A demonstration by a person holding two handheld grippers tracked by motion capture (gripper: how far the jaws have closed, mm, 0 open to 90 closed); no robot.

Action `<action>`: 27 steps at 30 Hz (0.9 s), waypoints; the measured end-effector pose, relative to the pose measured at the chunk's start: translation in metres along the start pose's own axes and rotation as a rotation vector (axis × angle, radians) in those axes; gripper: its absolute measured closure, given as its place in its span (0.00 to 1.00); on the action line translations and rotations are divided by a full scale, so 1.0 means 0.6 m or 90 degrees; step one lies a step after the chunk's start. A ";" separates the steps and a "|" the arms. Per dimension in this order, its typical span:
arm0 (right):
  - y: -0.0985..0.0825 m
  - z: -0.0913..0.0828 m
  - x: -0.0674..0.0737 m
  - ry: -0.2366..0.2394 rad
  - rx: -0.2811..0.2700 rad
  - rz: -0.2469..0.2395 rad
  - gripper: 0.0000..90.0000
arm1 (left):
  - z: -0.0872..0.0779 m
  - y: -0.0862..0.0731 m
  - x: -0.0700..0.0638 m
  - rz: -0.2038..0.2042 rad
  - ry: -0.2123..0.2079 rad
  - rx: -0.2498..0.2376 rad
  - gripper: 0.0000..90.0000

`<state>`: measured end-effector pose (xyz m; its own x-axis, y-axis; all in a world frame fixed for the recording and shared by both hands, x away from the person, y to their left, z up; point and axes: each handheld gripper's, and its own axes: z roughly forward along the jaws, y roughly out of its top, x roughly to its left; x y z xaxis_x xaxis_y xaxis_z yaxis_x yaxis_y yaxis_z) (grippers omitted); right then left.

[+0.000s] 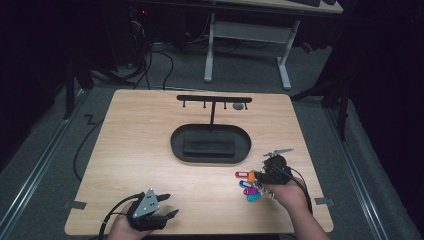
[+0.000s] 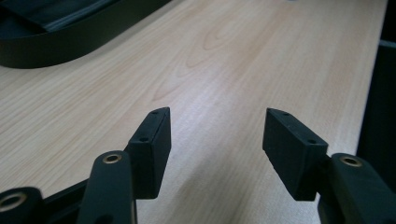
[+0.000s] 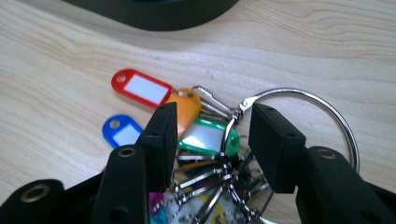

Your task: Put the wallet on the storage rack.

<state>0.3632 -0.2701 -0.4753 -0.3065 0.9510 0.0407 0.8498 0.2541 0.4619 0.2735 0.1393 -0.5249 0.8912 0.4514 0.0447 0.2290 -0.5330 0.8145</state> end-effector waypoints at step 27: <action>0.063 0.056 -0.039 -0.038 0.144 0.107 0.74 | 0.007 -0.005 -0.025 0.075 -0.016 0.037 0.47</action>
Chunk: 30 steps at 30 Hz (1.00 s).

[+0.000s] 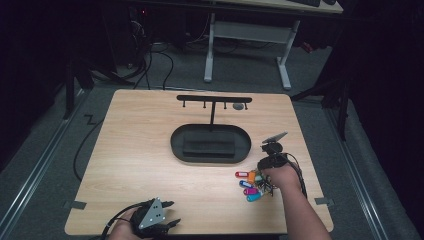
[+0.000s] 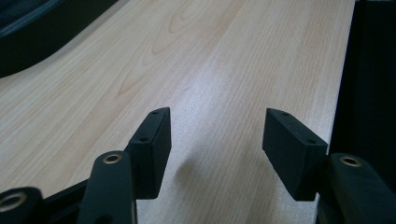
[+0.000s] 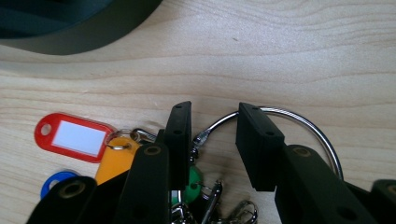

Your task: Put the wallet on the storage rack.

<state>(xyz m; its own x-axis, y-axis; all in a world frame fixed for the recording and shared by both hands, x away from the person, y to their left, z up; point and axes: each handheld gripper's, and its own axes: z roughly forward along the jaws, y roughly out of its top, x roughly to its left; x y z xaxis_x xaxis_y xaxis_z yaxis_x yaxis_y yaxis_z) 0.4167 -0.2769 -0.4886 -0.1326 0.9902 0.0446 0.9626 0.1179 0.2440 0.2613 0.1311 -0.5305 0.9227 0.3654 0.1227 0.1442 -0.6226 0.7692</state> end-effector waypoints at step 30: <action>0.008 0.005 0.016 -0.013 0.020 0.000 0.72 | -0.002 0.002 -0.003 0.018 -0.002 0.003 0.46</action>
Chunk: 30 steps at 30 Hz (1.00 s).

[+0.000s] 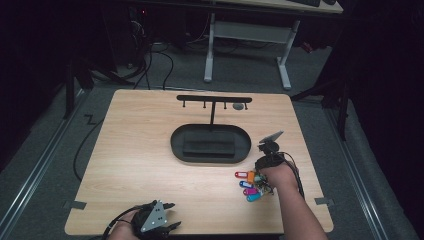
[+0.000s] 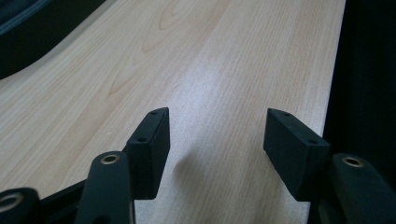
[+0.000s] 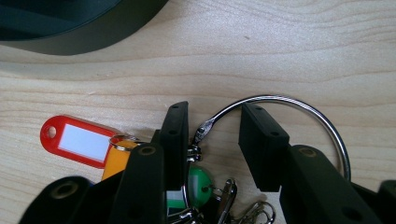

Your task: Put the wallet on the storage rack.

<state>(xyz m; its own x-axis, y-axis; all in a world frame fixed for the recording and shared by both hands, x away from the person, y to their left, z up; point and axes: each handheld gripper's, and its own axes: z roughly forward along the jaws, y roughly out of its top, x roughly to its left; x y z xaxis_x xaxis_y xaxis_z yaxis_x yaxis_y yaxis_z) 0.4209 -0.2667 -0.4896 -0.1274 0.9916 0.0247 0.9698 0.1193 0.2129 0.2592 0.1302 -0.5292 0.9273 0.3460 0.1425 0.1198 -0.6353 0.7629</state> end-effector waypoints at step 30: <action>-0.028 -0.033 0.060 -0.003 0.028 -0.195 0.96 | -0.002 0.006 -0.012 0.025 0.010 -0.009 0.46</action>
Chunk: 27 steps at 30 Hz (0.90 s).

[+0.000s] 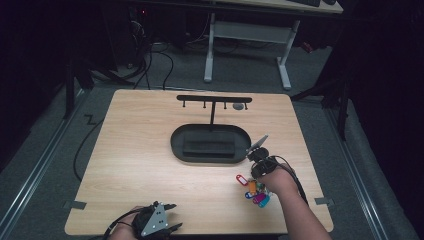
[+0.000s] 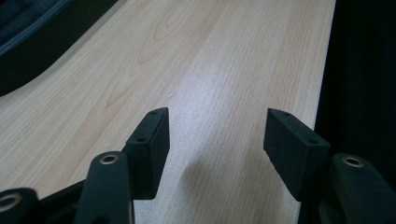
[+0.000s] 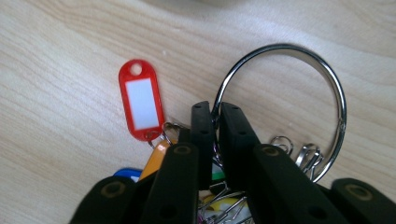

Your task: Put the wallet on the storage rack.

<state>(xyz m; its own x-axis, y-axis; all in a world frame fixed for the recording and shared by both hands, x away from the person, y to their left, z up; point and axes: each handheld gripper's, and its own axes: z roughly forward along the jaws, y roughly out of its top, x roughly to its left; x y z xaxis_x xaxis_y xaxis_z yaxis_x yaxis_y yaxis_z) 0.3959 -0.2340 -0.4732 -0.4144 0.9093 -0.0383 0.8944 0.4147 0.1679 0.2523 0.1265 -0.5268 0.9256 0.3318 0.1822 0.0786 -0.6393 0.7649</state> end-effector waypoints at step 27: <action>0.047 0.034 -0.026 0.049 0.104 0.066 0.80 | -0.007 -0.001 0.004 0.002 0.003 -0.010 0.46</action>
<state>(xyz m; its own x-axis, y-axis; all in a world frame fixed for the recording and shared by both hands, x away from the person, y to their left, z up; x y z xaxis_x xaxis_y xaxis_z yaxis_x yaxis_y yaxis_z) 0.4310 -0.2358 -0.4879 -0.3247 0.9447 0.0468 0.9458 0.3248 0.0055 0.2529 0.1304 -0.5243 0.9242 0.3328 0.1875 0.0697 -0.6295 0.7738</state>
